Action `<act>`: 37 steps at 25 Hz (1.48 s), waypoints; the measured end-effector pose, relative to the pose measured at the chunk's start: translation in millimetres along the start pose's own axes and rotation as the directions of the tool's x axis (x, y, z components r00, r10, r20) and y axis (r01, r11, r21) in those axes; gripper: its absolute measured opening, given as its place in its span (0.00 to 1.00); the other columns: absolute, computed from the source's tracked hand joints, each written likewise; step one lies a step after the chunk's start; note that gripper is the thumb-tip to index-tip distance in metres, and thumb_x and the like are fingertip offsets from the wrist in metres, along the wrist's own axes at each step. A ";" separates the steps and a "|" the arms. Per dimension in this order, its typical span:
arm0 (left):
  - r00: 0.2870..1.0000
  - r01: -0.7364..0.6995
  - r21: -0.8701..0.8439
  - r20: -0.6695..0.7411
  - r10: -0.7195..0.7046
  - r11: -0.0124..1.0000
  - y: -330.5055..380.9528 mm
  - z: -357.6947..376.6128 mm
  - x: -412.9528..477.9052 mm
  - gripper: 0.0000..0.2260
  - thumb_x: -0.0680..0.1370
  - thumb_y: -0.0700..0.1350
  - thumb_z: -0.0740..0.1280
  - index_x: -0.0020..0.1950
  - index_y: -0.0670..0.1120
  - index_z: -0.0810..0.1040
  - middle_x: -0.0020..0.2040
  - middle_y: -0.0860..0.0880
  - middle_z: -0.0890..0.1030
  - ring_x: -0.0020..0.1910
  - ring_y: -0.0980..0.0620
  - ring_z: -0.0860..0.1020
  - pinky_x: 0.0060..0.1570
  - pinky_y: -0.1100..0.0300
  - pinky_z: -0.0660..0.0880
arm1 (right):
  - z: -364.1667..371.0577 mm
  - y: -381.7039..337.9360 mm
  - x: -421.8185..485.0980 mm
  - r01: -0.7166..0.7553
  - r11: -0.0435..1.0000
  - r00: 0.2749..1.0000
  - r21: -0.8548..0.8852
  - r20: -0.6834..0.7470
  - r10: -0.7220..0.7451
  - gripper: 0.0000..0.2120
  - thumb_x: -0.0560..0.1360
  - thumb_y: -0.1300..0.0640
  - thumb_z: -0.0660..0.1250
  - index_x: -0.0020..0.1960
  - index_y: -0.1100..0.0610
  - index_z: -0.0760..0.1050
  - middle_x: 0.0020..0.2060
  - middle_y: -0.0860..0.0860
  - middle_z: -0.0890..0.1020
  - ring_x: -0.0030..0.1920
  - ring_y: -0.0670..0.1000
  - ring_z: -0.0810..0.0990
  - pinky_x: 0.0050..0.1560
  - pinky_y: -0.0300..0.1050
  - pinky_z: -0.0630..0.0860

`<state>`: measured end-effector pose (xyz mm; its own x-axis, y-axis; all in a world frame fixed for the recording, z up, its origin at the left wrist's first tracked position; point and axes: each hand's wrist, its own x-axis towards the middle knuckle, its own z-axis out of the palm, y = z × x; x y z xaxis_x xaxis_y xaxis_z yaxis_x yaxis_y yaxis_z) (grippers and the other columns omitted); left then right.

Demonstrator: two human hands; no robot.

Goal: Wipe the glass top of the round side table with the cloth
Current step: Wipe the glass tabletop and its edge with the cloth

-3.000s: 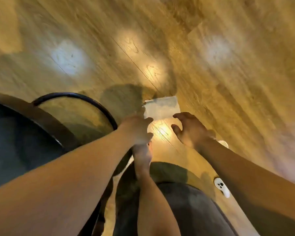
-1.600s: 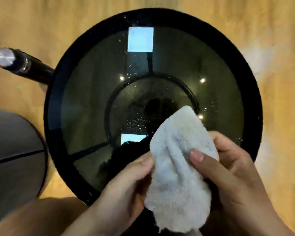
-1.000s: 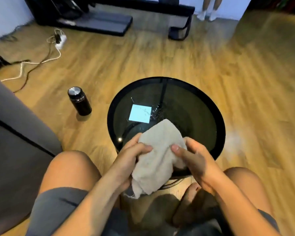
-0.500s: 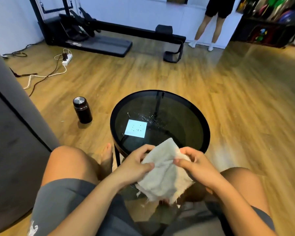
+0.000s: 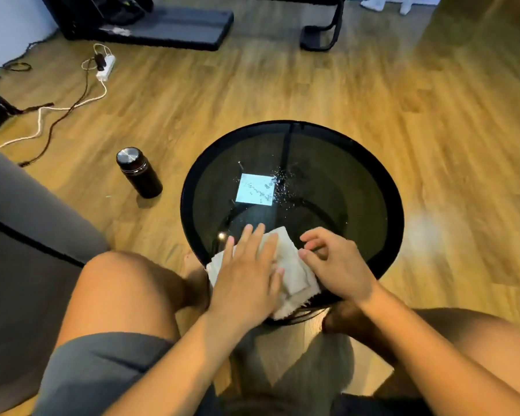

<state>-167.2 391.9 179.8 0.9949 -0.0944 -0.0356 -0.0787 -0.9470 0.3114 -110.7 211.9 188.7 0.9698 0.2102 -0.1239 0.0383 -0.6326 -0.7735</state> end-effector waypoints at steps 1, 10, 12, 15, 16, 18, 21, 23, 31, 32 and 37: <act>0.993 -0.060 0.053 0.102 0.054 0.997 3.2 14.0 5.5 0.27 0.82 0.57 0.48 0.80 0.51 0.50 0.82 0.46 0.50 0.80 0.44 0.45 0.77 0.45 0.44 | -9.8 6.0 11.7 0.031 0.999 0.999 -0.028 -0.023 -0.032 0.07 0.74 0.56 0.71 0.52 0.50 0.79 0.41 0.47 0.82 0.36 0.44 0.80 0.40 0.24 0.69; 0.976 -0.122 0.218 0.204 0.077 0.968 -2.2 52.3 20.3 0.34 0.79 0.68 0.49 0.81 0.53 0.48 0.82 0.51 0.45 0.80 0.45 0.42 0.76 0.42 0.39 | -140.5 74.4 114.3 -0.496 0.857 0.862 -0.140 -0.199 0.466 0.20 0.79 0.49 0.61 0.68 0.58 0.72 0.60 0.59 0.77 0.57 0.60 0.77 0.50 0.45 0.72; 0.973 -0.137 0.239 0.214 0.086 0.961 0.9 55.4 26.2 0.33 0.80 0.67 0.48 0.81 0.53 0.48 0.82 0.48 0.47 0.80 0.44 0.44 0.76 0.37 0.46 | -132.9 77.4 117.5 -0.505 0.836 0.861 -0.214 -0.062 0.504 0.16 0.81 0.49 0.58 0.59 0.61 0.71 0.48 0.60 0.75 0.41 0.58 0.74 0.34 0.44 0.67; 0.969 -0.171 0.215 0.213 0.125 0.962 14.5 56.1 42.3 0.31 0.81 0.64 0.43 0.81 0.51 0.47 0.82 0.45 0.50 0.80 0.42 0.46 0.75 0.35 0.51 | -129.3 74.6 113.8 -0.496 0.859 0.868 -0.126 -0.106 0.486 0.17 0.80 0.44 0.57 0.55 0.59 0.70 0.38 0.53 0.71 0.34 0.52 0.69 0.28 0.43 0.59; 0.967 -0.186 0.204 0.213 0.142 0.961 19.9 56.6 51.6 0.30 0.81 0.63 0.42 0.81 0.50 0.49 0.81 0.45 0.51 0.80 0.42 0.46 0.75 0.36 0.51 | -132.0 75.0 110.4 -0.502 0.862 0.861 -0.066 -0.134 0.491 0.17 0.80 0.43 0.57 0.55 0.57 0.70 0.38 0.52 0.71 0.34 0.51 0.69 0.28 0.43 0.59; 0.962 -0.210 0.200 0.215 0.167 0.957 32.3 60.0 74.7 0.29 0.82 0.60 0.43 0.80 0.47 0.53 0.81 0.45 0.51 0.80 0.42 0.44 0.76 0.37 0.50 | -137.5 73.9 103.0 -0.503 0.863 0.852 0.045 -0.137 0.505 0.16 0.80 0.42 0.58 0.54 0.55 0.70 0.39 0.50 0.72 0.36 0.50 0.71 0.29 0.42 0.61; 0.958 -0.259 0.183 0.171 0.229 0.948 53.5 68.3 105.7 0.29 0.83 0.59 0.47 0.80 0.46 0.52 0.81 0.43 0.51 0.80 0.43 0.45 0.77 0.38 0.47 | -144.0 74.7 93.9 -0.452 0.880 0.877 0.145 -0.108 0.468 0.11 0.80 0.44 0.60 0.54 0.51 0.69 0.42 0.49 0.71 0.40 0.51 0.71 0.35 0.43 0.67; 0.969 -0.228 0.063 0.113 0.220 0.972 56.2 63.3 105.8 0.28 0.83 0.57 0.50 0.80 0.45 0.53 0.81 0.44 0.53 0.80 0.46 0.47 0.77 0.39 0.46 | -149.0 75.3 88.2 -0.444 0.876 0.881 0.189 -0.087 0.465 0.12 0.80 0.46 0.61 0.60 0.51 0.72 0.48 0.50 0.71 0.46 0.51 0.70 0.45 0.42 0.67; 0.981 -0.124 0.223 0.175 0.085 0.967 -4.9 52.3 13.1 0.28 0.80 0.65 0.46 0.80 0.58 0.52 0.82 0.51 0.51 0.80 0.44 0.46 0.73 0.31 0.49 | -140.7 79.5 93.9 -0.431 0.860 0.870 0.274 -0.125 0.476 0.21 0.78 0.42 0.62 0.62 0.56 0.76 0.52 0.51 0.75 0.51 0.53 0.74 0.49 0.44 0.69; 0.979 -0.128 0.216 0.186 0.088 0.968 -2.3 54.8 16.7 0.27 0.81 0.64 0.46 0.79 0.59 0.52 0.82 0.51 0.52 0.80 0.43 0.46 0.73 0.31 0.50 | -140.0 81.3 96.9 -0.432 0.830 0.858 0.353 -0.121 0.499 0.21 0.78 0.40 0.62 0.60 0.55 0.77 0.51 0.49 0.77 0.50 0.52 0.75 0.47 0.45 0.70; 0.980 -0.135 0.219 0.175 0.097 0.966 8.0 58.6 30.2 0.24 0.83 0.61 0.41 0.79 0.60 0.50 0.82 0.52 0.50 0.80 0.43 0.45 0.74 0.33 0.48 | -141.6 92.5 106.0 -0.509 0.678 0.767 0.531 -0.078 0.637 0.27 0.75 0.32 0.55 0.58 0.52 0.74 0.41 0.47 0.73 0.40 0.51 0.74 0.31 0.41 0.64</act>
<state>-141.4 363.5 125.6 0.9560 -0.2385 -0.1710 -0.2244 -0.9696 0.0980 29.7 70.1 192.1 0.7869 -0.3001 -0.5391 -0.5954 -0.1401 -0.7911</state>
